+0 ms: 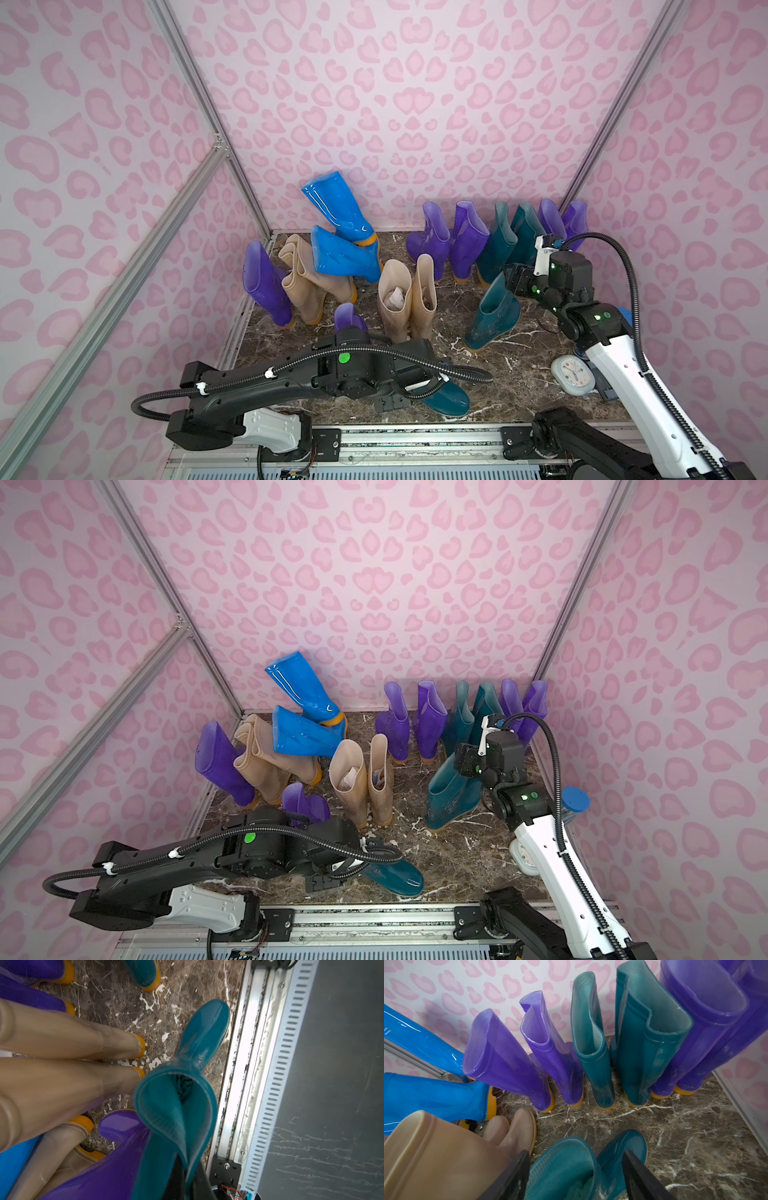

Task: Match and arrange rain boots in pairs
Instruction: Pair a pair of rain boots at the center of the board.

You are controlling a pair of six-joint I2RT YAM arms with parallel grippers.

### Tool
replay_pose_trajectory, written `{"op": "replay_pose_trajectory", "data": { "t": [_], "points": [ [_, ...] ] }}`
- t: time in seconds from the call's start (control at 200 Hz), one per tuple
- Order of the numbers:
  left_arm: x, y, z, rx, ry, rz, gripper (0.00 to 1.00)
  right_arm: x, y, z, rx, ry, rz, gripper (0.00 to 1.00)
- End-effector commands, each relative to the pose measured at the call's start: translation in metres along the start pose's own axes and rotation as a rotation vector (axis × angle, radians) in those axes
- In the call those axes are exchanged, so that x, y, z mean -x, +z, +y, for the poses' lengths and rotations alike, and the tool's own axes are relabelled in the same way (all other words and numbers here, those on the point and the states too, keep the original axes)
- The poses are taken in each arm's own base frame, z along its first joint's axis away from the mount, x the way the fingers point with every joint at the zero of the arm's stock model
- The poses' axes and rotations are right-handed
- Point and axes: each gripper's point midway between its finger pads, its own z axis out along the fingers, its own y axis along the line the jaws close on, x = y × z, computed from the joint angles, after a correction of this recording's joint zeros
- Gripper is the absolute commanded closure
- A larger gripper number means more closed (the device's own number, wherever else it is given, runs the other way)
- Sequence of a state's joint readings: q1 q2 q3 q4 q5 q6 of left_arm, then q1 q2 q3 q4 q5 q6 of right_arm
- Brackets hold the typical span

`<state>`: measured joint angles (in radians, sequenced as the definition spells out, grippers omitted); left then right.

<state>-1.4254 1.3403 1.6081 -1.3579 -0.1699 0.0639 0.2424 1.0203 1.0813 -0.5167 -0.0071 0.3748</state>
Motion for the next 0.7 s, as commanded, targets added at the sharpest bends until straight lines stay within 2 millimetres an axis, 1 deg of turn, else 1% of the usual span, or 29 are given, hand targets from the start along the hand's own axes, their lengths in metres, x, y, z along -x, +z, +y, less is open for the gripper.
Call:
{"op": "replay_pose_trajectory", "data": {
  "t": [0.0,0.095,0.18,0.27,0.34,0.415,0.455,0.465,0.49,0.495,0.505,0.515,0.525,0.535,0.54,0.555,0.56,0.565,0.575,0.58,0.585,0.595,0.6,0.605,0.615,0.62,0.625,0.66,0.695],
  "points": [
    [0.043,-0.018,-0.006,-0.064,0.0,-0.17,0.98,0.002,0.004,0.003,-0.013,0.012,-0.001,0.27],
    [0.056,-0.025,-0.007,-0.095,-0.001,-0.2,0.98,-0.005,0.007,0.008,-0.014,0.02,0.019,0.26],
    [0.063,-0.024,-0.009,-0.123,-0.009,-0.191,0.98,-0.012,0.011,0.007,-0.029,0.041,0.036,0.26],
    [0.066,-0.019,-0.013,-0.154,-0.006,-0.163,0.98,-0.019,0.017,0.006,-0.047,0.037,0.057,0.25],
    [0.065,-0.018,-0.016,-0.172,0.002,-0.141,0.99,-0.02,0.019,0.002,-0.08,0.024,0.057,0.25],
    [0.067,-0.021,-0.019,-0.192,0.005,-0.146,0.98,-0.021,0.019,-0.003,-0.105,0.013,0.054,0.29],
    [0.068,-0.025,-0.02,-0.202,0.009,-0.156,0.98,-0.023,0.02,-0.004,-0.109,0.005,0.061,0.35],
    [0.069,-0.025,-0.02,-0.204,0.01,-0.157,0.98,-0.023,0.02,-0.003,-0.106,0.003,0.064,0.39],
    [0.069,-0.027,-0.02,-0.204,0.012,-0.162,0.98,-0.024,0.021,-0.003,-0.103,0.0,0.068,0.45],
    [0.069,-0.027,-0.02,-0.204,0.012,-0.165,0.98,-0.024,0.021,-0.003,-0.102,0.0,0.068,0.45],
    [0.069,-0.028,-0.02,-0.204,0.013,-0.167,0.98,-0.025,0.021,-0.003,-0.102,-0.001,0.07,0.49],
    [0.07,-0.028,-0.02,-0.204,0.014,-0.169,0.99,-0.025,0.021,-0.003,-0.101,-0.001,0.071,0.5],
    [0.07,-0.029,-0.019,-0.204,0.015,-0.171,0.98,-0.025,0.021,-0.003,-0.101,0.0,0.069,0.54],
    [0.07,-0.03,-0.019,-0.202,0.015,-0.175,0.98,-0.024,0.021,-0.004,-0.1,0.001,0.067,0.56],
    [0.07,-0.03,-0.019,-0.203,0.016,-0.176,0.98,-0.025,0.021,-0.004,-0.098,0.002,0.068,0.59],
    [0.071,-0.032,-0.018,-0.202,0.018,-0.183,0.98,-0.025,0.02,-0.004,-0.094,0.002,0.067,0.64],
    [0.071,-0.032,-0.018,-0.202,0.017,-0.185,0.98,-0.025,0.021,-0.004,-0.094,0.003,0.066,0.64],
    [0.072,-0.033,-0.018,-0.202,0.018,-0.186,0.98,-0.025,0.02,-0.004,-0.092,0.003,0.067,0.68],
    [0.072,-0.034,-0.018,-0.2,0.018,-0.19,0.98,-0.025,0.02,-0.005,-0.091,0.004,0.063,0.71],
    [0.072,-0.034,-0.017,-0.2,0.018,-0.191,0.98,-0.024,0.02,-0.006,-0.093,0.006,0.063,0.71],
    [0.073,-0.034,-0.017,-0.2,0.019,-0.194,0.98,-0.024,0.02,-0.005,-0.09,0.006,0.062,0.75],
    [0.074,-0.035,-0.017,-0.199,0.019,-0.199,0.98,-0.024,0.02,-0.006,-0.089,0.008,0.061,0.78],
    [0.074,-0.036,-0.017,-0.198,0.019,-0.202,0.98,-0.024,0.02,-0.007,-0.092,0.011,0.06,0.78],
    [0.075,-0.036,-0.016,-0.198,0.018,-0.204,0.98,-0.024,0.019,-0.007,-0.087,0.011,0.059,0.83],
    [0.075,-0.037,-0.015,-0.196,0.015,-0.207,0.99,-0.023,0.019,-0.008,-0.088,0.014,0.058,0.86],
    [0.076,-0.037,-0.015,-0.196,0.015,-0.21,0.98,-0.023,0.019,-0.009,-0.088,0.015,0.056,0.86],
    [0.076,-0.037,-0.014,-0.195,0.014,-0.212,0.98,-0.023,0.019,-0.009,-0.085,0.015,0.057,0.89],
    [0.08,-0.04,-0.012,-0.197,0.003,-0.223,0.98,-0.022,0.019,-0.012,-0.08,0.017,0.055,1.0],
    [0.084,-0.042,-0.009,-0.198,-0.016,-0.233,0.98,-0.02,0.017,-0.017,-0.088,0.015,0.052,1.0]
  ]
}}
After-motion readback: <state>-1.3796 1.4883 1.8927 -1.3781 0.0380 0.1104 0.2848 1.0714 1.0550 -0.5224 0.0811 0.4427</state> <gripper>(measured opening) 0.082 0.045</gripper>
